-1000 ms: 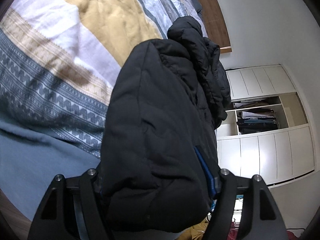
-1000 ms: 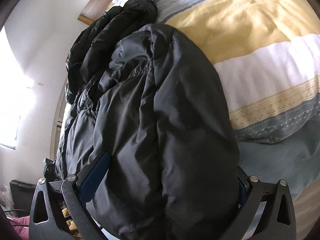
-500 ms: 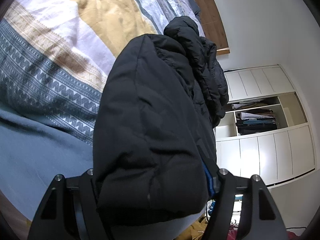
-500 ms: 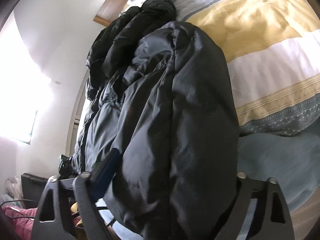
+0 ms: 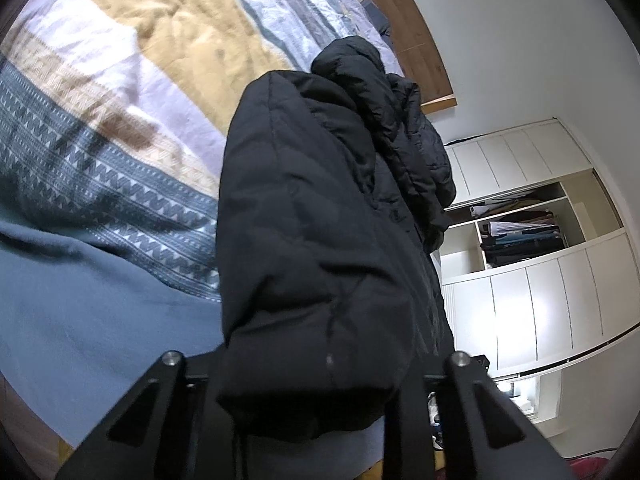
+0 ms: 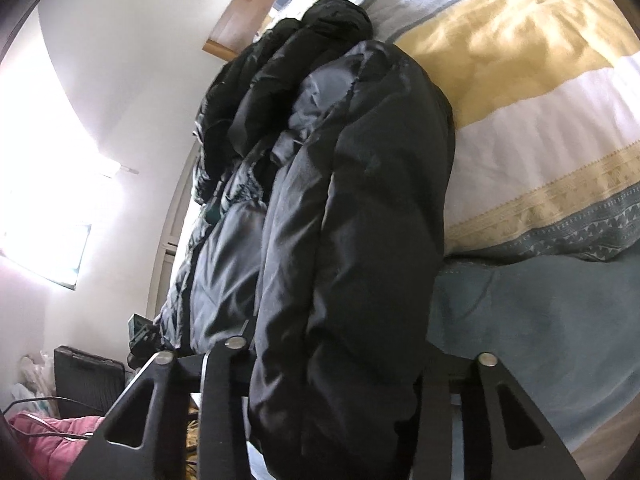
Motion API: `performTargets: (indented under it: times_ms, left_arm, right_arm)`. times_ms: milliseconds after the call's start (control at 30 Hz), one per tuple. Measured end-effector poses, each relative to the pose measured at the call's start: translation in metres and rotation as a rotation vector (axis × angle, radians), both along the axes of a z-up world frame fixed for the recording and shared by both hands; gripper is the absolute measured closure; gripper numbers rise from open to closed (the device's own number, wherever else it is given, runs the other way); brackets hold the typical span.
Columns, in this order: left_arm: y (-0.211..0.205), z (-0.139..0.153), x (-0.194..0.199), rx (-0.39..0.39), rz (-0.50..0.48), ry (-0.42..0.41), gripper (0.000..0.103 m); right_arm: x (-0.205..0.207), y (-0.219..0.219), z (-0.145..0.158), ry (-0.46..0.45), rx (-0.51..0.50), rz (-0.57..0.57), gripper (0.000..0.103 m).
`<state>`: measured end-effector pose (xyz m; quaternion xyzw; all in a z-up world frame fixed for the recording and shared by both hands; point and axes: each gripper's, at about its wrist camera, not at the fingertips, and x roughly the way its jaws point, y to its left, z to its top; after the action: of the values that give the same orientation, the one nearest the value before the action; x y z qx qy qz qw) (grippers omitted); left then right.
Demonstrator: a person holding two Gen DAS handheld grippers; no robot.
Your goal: Fold large clothes
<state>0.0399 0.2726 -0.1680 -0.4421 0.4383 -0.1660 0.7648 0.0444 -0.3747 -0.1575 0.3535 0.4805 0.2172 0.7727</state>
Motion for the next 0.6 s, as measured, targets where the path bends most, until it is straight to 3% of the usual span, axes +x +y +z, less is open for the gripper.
performTargets:
  times_ms: [367,600]
  left_arm:
    - [-0.014,0.042,0.009,0.009,-0.007,-0.061,0.088]
    - [-0.027,0.093,0.021,0.021,-0.023,-0.128,0.088]
  right_arm:
    - [0.008,0.001,0.021,-0.098,0.031,-0.020,0.079]
    - [0.023,-0.003,0.042,-0.184,0.110,-0.045,0.082]
